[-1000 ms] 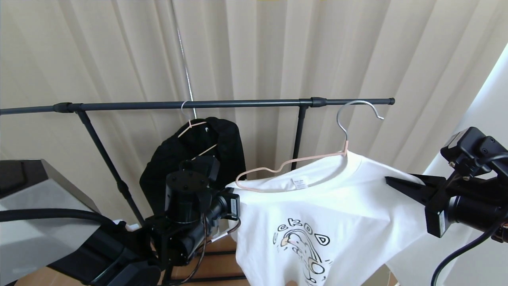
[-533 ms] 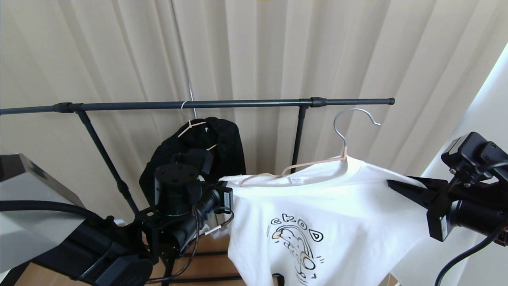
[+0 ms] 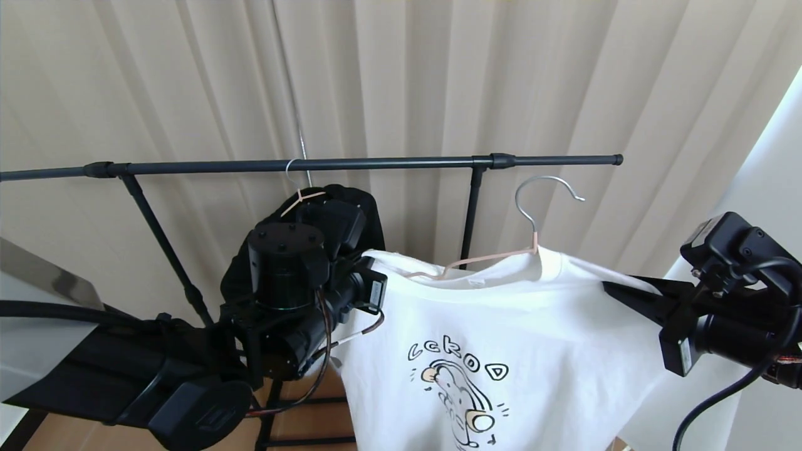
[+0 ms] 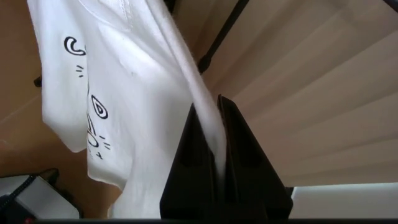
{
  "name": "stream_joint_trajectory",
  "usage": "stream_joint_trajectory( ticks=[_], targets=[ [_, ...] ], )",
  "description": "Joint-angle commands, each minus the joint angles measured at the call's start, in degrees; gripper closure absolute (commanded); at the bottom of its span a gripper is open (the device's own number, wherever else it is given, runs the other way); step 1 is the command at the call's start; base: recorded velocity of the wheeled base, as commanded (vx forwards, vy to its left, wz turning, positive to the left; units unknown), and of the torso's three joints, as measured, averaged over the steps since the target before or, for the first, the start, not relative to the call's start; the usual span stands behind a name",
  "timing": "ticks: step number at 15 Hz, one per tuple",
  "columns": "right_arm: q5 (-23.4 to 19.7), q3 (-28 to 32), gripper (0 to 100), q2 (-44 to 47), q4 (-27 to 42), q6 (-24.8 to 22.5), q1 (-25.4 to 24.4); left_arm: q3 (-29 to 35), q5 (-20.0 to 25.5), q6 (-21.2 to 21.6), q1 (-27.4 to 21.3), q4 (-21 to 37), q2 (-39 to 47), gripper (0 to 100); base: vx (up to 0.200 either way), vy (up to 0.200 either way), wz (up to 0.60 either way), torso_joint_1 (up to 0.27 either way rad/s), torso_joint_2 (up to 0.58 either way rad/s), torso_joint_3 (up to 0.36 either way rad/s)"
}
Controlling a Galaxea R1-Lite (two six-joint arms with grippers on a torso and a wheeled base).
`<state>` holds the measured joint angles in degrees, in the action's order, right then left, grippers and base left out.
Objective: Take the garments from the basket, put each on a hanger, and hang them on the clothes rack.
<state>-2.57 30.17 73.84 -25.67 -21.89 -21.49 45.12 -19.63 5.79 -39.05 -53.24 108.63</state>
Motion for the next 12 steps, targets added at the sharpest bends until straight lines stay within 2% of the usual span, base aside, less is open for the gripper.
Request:
stream_joint_trajectory(
  ticks=[1, 3, 6, 8, 10, 12],
  targets=[
    [0.0, -0.5, 100, 2.5, -1.4, 0.7, -0.9, 2.2, 0.0, 0.7, -1.6, 0.9, -0.3, 100, 0.000, 0.000, 0.00, 0.000, 0.00, 0.000],
    [0.6, 0.1, 100, 3.7, -2.1, 4.1, -2.2, 2.9, 0.0, 1.2, -2.8, 3.1, -0.4, 100, 0.000, 0.000, 0.00, 0.000, 0.00, 0.000],
    [2.0, 0.3, 100, 4.8, -2.8, 5.4, -3.8, 3.0, -0.1, 1.7, -3.1, 3.2, -0.4, 100, 0.000, 0.000, 0.00, 0.000, 0.00, 0.000],
    [4.7, -0.1, 100, 7.5, -6.8, 7.3, -5.6, 3.0, -0.1, 2.1, -4.1, 3.2, -0.5, 100, 0.000, 0.000, 0.00, 0.000, 0.00, 0.000],
    [10.8, -1.3, 100, 12.6, -12.7, 7.9, -7.6, 3.3, -0.1, 3.2, -4.6, 3.3, -1.2, 100, 0.000, 0.000, 0.00, 0.000, 0.00, 0.000],
    [13.0, -2.9, 100, 15.4, -18.2, 7.8, -8.9, 4.0, -0.1, 3.3, -4.7, 3.4, -1.3, 100, 0.000, 0.000, 0.00, 0.000, 0.00, 0.000]
  ],
)
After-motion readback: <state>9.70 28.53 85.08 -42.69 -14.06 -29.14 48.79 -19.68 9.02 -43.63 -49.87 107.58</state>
